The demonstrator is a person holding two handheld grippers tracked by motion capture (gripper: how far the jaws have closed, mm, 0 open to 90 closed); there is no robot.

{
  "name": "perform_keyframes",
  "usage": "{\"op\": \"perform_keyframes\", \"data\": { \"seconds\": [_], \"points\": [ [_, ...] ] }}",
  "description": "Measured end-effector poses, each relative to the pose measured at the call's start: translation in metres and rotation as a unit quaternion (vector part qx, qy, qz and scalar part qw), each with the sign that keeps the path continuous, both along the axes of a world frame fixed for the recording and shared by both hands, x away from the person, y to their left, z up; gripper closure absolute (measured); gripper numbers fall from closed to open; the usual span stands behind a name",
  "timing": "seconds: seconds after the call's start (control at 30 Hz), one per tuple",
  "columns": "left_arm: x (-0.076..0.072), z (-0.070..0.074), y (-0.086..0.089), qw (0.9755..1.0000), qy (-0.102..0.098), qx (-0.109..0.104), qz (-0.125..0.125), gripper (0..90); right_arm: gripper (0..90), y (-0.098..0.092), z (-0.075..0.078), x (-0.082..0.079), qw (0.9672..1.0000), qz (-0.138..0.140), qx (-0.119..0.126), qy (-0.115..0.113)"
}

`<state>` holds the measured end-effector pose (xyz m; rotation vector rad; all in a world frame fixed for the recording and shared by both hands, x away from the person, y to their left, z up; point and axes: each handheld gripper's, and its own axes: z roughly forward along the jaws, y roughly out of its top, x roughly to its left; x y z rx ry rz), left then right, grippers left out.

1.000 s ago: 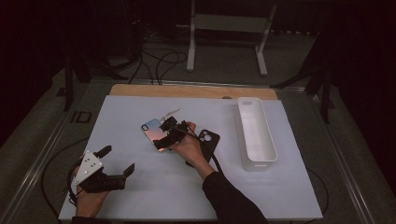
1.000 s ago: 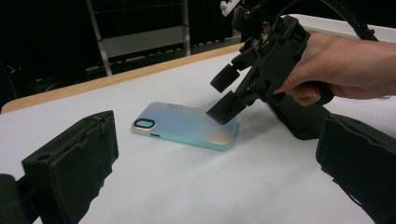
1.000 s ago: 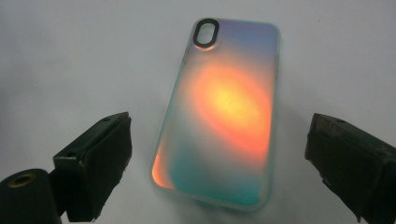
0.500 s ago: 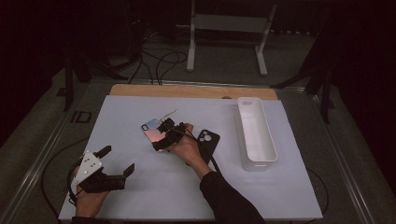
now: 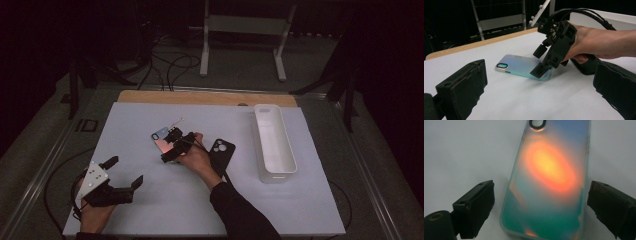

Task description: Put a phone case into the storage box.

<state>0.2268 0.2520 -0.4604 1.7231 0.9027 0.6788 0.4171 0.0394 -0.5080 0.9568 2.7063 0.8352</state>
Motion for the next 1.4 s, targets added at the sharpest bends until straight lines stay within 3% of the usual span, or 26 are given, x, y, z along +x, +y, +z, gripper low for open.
{"op": "perform_keyframes", "data": {
  "seconds": [0.57, 0.97, 1.07, 1.4],
  "points": [
    [0.000, 0.000, 0.000, 1.0000, 0.000, 0.000, 0.000, 0.0, 8.3, 0.003, -0.007, 0.001, 0.9993, -0.008, -0.036, 0.010],
    [-0.001, 0.000, 0.000, 1.0000, 0.000, 0.001, 0.001, 0.0, 15.8, 0.004, -0.003, -0.003, 0.9986, -0.017, -0.046, 0.017],
    [0.000, 0.000, 0.000, 1.0000, 0.001, 0.002, 0.002, 0.0, 16.5, 0.003, -0.003, -0.004, 0.9989, -0.013, -0.044, 0.009],
    [0.000, -0.001, 0.000, 1.0000, 0.004, 0.000, 0.004, 0.0, 16.9, -0.006, 0.007, -0.008, 0.9999, -0.014, 0.009, 0.004]
  ]
}}
